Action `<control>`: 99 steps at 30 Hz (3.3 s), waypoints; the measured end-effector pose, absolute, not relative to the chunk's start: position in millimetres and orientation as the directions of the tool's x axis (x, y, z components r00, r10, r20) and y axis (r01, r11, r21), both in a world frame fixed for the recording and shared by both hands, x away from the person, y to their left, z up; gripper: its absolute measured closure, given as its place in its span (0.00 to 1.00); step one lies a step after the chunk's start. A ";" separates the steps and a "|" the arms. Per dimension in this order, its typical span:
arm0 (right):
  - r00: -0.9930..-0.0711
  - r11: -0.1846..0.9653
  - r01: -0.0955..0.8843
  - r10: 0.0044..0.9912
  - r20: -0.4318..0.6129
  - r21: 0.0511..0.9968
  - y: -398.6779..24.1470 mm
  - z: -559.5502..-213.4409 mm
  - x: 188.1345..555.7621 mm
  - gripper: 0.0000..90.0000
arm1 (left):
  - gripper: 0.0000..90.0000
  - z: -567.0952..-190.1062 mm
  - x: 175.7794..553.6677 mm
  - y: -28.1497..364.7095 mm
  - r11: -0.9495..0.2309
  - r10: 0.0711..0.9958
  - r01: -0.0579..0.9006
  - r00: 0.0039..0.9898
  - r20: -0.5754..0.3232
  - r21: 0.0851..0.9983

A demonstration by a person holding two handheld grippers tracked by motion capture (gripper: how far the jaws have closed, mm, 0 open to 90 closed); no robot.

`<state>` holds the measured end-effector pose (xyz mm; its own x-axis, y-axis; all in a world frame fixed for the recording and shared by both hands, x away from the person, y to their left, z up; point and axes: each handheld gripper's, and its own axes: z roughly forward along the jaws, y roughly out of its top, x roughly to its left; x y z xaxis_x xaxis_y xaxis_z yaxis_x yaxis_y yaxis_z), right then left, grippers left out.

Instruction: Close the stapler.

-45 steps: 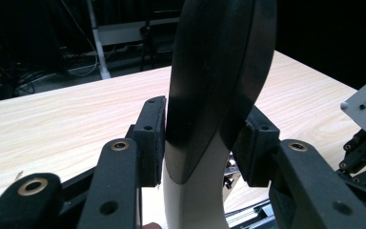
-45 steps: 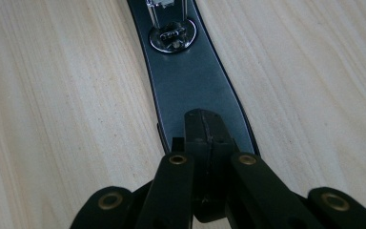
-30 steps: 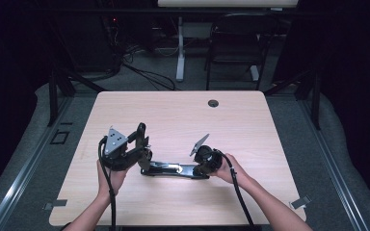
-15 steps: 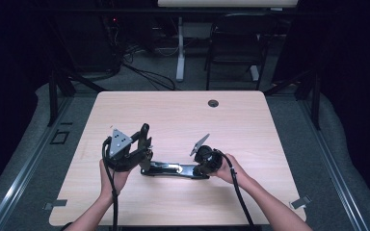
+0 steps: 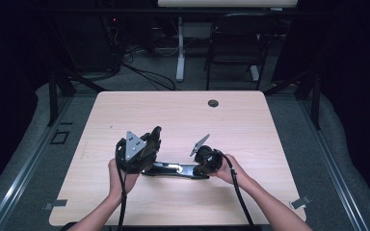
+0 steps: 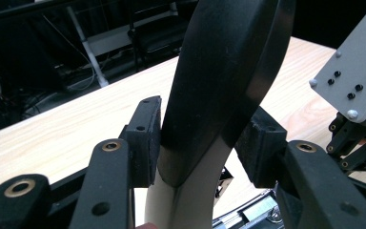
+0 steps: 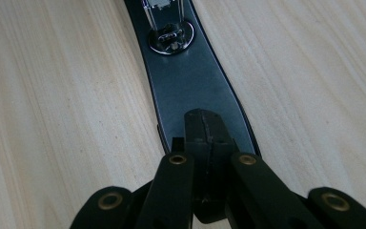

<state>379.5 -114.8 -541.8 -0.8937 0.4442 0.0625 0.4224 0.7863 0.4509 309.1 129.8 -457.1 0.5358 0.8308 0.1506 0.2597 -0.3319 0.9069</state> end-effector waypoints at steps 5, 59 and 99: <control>-0.894 0.779 0.422 0.443 0.069 0.465 -114.7 -542.8 379.0 1.00 | 0.60 -459.2 307.8 119.9 -0.351 0.827 0.253 0.535 0.172 0.902; -0.889 0.451 0.291 0.453 0.064 0.844 -138.7 -448.5 358.6 1.00 | 0.51 -484.5 301.1 64.8 -0.520 0.745 0.194 0.580 0.331 0.832; -0.857 0.448 0.387 0.498 0.134 0.806 -144.8 -470.8 378.3 1.00 | 0.07 -466.6 341.3 192.3 -0.216 0.853 0.427 0.520 -0.043 0.878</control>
<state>378.3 -144.8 -470.8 -0.8567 0.4980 0.1344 0.3867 0.4477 0.8063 341.3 192.3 -466.6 0.5198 0.8532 -0.0429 0.4274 -0.2163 0.8778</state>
